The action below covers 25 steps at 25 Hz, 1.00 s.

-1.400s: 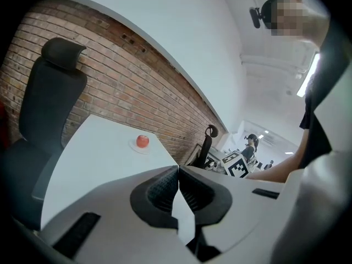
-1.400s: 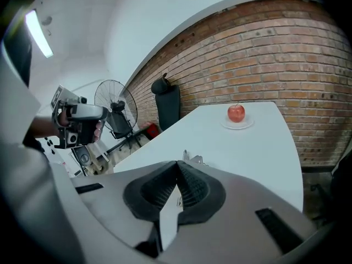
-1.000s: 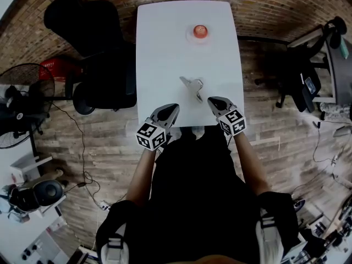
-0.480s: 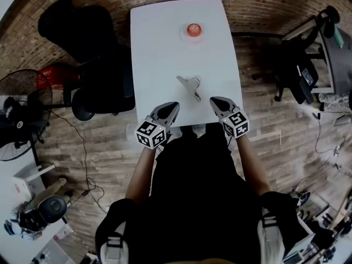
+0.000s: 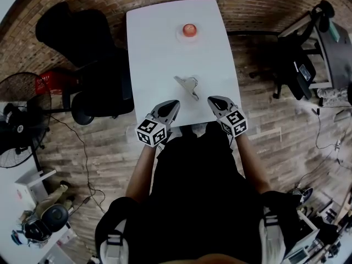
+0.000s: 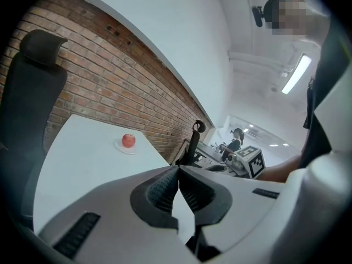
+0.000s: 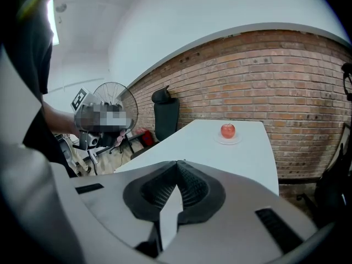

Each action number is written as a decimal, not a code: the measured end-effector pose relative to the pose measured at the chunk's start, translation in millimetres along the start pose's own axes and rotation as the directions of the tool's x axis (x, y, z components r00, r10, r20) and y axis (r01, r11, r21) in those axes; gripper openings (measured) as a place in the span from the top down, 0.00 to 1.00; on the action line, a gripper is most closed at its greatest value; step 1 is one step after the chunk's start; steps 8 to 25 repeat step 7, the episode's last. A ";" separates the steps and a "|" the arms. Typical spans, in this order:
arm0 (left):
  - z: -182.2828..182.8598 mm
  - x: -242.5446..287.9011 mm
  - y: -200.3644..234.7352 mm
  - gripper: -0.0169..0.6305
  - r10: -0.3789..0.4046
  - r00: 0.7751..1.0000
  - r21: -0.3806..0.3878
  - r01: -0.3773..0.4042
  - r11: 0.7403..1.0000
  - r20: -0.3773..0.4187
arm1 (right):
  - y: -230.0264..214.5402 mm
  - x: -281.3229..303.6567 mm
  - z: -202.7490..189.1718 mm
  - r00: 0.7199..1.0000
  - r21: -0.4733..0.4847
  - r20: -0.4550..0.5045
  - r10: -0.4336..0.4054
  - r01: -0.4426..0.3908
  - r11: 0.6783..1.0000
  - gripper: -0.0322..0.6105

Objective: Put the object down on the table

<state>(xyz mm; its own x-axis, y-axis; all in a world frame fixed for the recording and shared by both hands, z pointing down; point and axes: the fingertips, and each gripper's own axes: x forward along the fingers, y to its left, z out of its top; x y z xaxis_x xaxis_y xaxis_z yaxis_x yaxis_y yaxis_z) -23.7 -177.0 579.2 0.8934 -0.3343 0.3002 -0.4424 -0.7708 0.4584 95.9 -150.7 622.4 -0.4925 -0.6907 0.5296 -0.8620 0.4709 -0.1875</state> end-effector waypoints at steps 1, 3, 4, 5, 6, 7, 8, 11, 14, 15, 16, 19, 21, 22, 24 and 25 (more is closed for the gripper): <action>-0.1 0.7 -1.5 0.94 -0.004 1.000 0.003 0.004 1.000 -0.001 | 0.1 -0.7 -0.7 1.000 -0.003 0.003 -0.004 0.004 1.000 0.95; -1.1 0.6 -2.7 0.94 -0.006 1.000 0.009 0.006 1.000 -0.004 | 2.2 -1.3 -1.0 1.000 -0.001 0.007 -0.006 0.006 1.000 0.95; -1.6 -0.1 -2.6 0.94 -0.004 1.000 0.010 0.005 1.000 -0.005 | 3.8 -1.5 -1.5 1.000 0.000 0.008 -0.003 0.003 1.000 0.95; -2.1 -0.9 -2.7 0.94 -0.002 1.000 0.009 0.002 1.000 -0.004 | 5.3 -1.9 -2.1 1.000 -0.001 0.007 -0.001 0.001 1.000 0.95; -2.5 -1.8 -3.0 0.94 0.001 1.000 0.007 -0.001 1.000 -0.002 | 7.1 -2.6 -2.6 1.000 -0.004 0.007 0.002 -0.002 1.000 0.95; -2.8 -2.6 -3.5 0.94 0.003 1.000 0.005 -0.003 1.000 -0.001 | 8.8 -3.4 -3.0 1.000 -0.008 0.007 0.005 -0.005 1.000 0.95; -2.8 -2.6 -3.5 0.94 0.003 1.000 0.005 -0.003 1.000 -0.001 | 8.8 -3.4 -3.0 1.000 -0.008 0.007 0.005 -0.005 1.000 0.95; -2.8 -2.6 -3.5 0.94 0.003 1.000 0.005 -0.003 1.000 -0.001 | 8.8 -3.4 -3.0 1.000 -0.008 0.007 0.005 -0.005 1.000 0.95; -2.8 -2.6 -3.5 0.94 0.003 1.000 0.005 -0.003 1.000 -0.001 | 8.8 -3.4 -3.0 1.000 -0.008 0.007 0.005 -0.005 1.000 0.95; -2.8 -2.6 -3.5 0.94 0.003 1.000 0.005 -0.003 1.000 -0.001 | 8.8 -3.4 -3.0 1.000 -0.008 0.007 0.005 -0.005 1.000 0.95; -2.8 -2.6 -3.5 0.94 0.003 1.000 0.005 -0.003 1.000 -0.001 | 8.8 -3.4 -3.0 1.000 -0.008 0.007 0.005 -0.005 1.000 0.95; -2.8 -2.6 -3.5 0.94 0.003 1.000 0.005 -0.003 1.000 -0.001 | 8.8 -3.4 -3.0 1.000 -0.008 0.007 0.005 -0.005 1.000 0.95; -2.8 -2.6 -3.5 0.94 0.003 1.000 0.005 -0.003 1.000 -0.001 | 8.8 -3.4 -3.0 1.000 -0.008 0.007 0.005 -0.005 1.000 0.95; -2.8 -2.6 -3.5 0.94 0.003 1.000 0.005 -0.003 1.000 -0.001 | 8.8 -3.4 -3.0 1.000 -0.008 0.007 0.005 -0.005 1.000 0.95; -2.8 -2.6 -3.5 0.94 0.003 1.000 0.005 -0.003 1.000 -0.001 | 8.8 -3.4 -3.0 1.000 -0.008 0.007 0.005 -0.005 1.000 0.95; -2.8 -2.6 -3.5 0.94 0.003 1.000 0.005 -0.003 1.000 -0.001 | 8.8 -3.4 -3.0 1.000 -0.008 0.007 0.005 -0.005 1.000 0.95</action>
